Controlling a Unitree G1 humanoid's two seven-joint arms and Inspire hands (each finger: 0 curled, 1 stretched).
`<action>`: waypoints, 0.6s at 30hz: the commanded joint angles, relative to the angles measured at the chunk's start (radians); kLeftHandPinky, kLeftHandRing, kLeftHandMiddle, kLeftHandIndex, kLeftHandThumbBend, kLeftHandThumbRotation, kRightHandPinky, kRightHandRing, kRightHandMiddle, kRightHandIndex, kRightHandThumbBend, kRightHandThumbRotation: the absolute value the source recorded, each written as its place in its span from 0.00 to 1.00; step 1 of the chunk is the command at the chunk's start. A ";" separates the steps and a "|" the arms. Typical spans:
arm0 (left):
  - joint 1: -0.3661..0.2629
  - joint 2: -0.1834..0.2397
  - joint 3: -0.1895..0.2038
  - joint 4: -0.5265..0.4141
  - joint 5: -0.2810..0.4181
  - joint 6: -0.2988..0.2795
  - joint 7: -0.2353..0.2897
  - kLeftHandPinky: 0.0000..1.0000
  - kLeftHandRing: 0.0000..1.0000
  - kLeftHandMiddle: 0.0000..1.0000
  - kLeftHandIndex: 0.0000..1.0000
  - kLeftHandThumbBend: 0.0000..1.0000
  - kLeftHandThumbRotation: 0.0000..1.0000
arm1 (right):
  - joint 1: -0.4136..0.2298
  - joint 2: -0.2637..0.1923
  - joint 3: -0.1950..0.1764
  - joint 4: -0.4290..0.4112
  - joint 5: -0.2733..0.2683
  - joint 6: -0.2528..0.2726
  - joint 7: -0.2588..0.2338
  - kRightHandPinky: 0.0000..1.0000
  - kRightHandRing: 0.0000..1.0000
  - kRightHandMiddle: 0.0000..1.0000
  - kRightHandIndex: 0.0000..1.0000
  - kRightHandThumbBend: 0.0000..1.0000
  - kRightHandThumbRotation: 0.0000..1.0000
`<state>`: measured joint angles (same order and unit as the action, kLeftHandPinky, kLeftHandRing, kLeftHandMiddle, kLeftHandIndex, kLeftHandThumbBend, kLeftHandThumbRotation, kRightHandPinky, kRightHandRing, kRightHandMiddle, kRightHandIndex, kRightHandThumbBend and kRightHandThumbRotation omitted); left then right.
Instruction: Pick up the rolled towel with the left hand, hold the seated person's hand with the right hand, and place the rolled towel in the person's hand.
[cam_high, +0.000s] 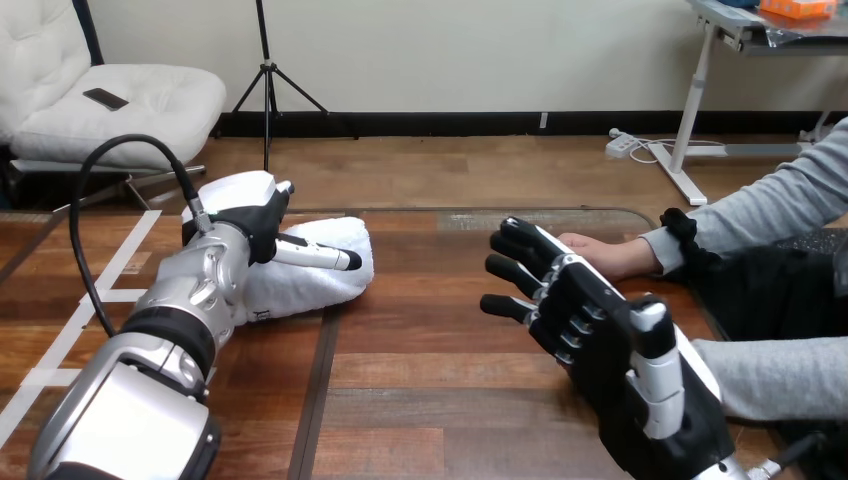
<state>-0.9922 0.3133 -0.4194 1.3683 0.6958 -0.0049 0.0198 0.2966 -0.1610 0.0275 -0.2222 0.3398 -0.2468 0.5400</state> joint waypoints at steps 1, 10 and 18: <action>-0.011 0.020 -0.012 -0.004 0.000 0.007 0.003 0.97 0.97 0.98 0.97 1.00 0.69 | -0.023 -0.005 -0.007 -0.074 0.021 -0.012 -0.004 0.84 0.93 0.94 0.91 0.90 1.00; -0.004 0.029 -0.014 -0.006 0.001 0.014 -0.004 0.97 0.98 0.98 0.97 1.00 0.64 | -0.013 -0.011 -0.006 -0.093 0.035 -0.002 -0.001 0.86 0.94 0.94 0.91 0.90 1.00; 0.001 0.035 -0.019 -0.004 0.006 0.028 -0.017 0.99 0.99 0.99 0.98 1.00 0.65 | -0.012 -0.010 -0.006 -0.099 0.046 -0.005 0.006 0.87 0.94 0.93 0.91 0.90 1.00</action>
<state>-0.9753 0.3157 -0.4217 1.3695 0.6962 0.0174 0.0036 0.3154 -0.1639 0.0276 -0.2765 0.3606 -0.2452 0.5423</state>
